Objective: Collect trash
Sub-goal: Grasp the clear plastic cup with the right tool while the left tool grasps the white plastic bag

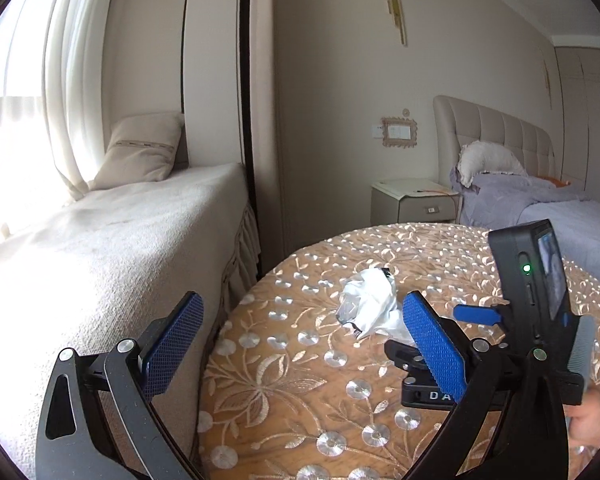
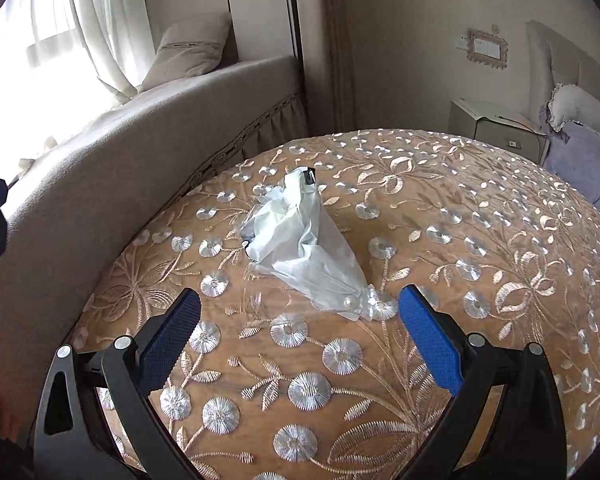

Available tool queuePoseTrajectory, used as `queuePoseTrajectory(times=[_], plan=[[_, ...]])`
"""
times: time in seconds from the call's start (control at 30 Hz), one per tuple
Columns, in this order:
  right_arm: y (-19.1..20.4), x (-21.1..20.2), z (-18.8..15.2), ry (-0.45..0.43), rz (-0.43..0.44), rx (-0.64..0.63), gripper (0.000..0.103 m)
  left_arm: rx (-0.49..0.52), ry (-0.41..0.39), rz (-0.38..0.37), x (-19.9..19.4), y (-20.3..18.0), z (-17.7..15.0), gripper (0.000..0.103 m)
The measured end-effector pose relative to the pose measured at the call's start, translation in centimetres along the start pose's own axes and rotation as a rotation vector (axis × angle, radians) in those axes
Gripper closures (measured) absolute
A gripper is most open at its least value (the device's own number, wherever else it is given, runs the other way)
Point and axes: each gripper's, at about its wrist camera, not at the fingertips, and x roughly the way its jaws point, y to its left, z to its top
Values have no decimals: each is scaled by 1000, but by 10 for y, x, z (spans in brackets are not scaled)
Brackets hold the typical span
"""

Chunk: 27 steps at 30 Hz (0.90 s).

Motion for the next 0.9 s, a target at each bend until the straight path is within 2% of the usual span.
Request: queuePoseTrajectory(times=[0.33,0.37,0.4,0.6,0.8,0.9], plan=[[-11,43,1,153,1,106,7,-18,17,7,11,8,-5,5],[-12,41,2,142,0,107,12,-14,18,8,11,6,-5,5],[-12,40,2,133,-1,109,23,-11,19,7,11,5,-6,5],[-20,27,0,116,11,137,24,-12,31,-17,14,1,-7,5],[-30,-15,-7,41,-45,68,24,-4,54,-62,25,-12,-4,5],[-35,-32,-13,28,-47,44,24,20,51,-83,33,-25,1,5]])
